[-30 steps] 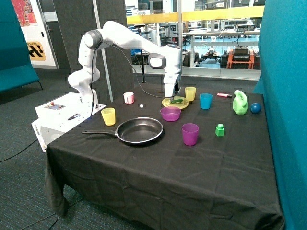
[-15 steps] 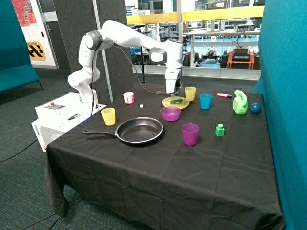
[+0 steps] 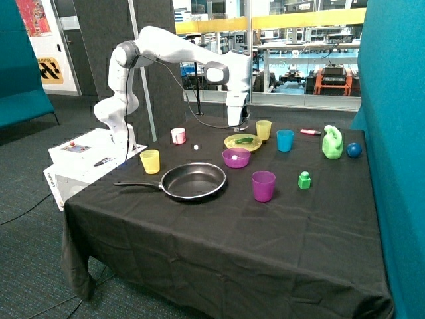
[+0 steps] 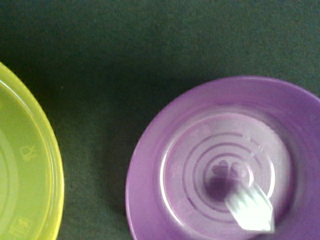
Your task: Roll the dices in the bowl
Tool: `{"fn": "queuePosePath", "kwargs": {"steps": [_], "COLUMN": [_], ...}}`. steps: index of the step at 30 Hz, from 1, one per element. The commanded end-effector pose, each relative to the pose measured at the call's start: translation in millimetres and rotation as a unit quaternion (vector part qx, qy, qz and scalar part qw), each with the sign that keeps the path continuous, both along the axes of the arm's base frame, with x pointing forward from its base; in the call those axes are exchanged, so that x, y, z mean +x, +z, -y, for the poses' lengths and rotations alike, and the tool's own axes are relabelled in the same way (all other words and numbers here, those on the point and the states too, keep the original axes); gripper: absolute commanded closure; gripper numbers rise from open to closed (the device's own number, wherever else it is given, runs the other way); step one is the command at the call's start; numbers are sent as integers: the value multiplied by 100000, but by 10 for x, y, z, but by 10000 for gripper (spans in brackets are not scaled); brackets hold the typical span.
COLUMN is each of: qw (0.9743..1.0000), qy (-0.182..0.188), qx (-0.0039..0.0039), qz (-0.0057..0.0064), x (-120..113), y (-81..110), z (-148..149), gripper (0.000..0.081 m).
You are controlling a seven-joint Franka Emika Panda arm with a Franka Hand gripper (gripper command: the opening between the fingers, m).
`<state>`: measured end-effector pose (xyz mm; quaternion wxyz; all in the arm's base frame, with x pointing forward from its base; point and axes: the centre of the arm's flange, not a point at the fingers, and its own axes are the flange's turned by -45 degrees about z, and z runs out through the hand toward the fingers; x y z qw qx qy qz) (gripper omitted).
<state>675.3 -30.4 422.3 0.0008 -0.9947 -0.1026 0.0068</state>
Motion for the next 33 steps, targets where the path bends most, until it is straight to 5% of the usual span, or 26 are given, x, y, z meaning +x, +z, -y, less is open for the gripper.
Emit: {"fn": "queuePosePath", "kwargs": {"steps": [1, 14, 28, 33], "qw": [99997, 99964, 99689, 99668], "qy": [349, 2584, 7852, 8113], "qx": [-10, 5, 41, 43], "qz": [686, 686, 684, 684], "x": [-93, -327, -1457, -1682], "y": [18, -14, -296, -336], "z": [47, -8, -156, -149], "gripper": [119, 200, 434, 487]}}
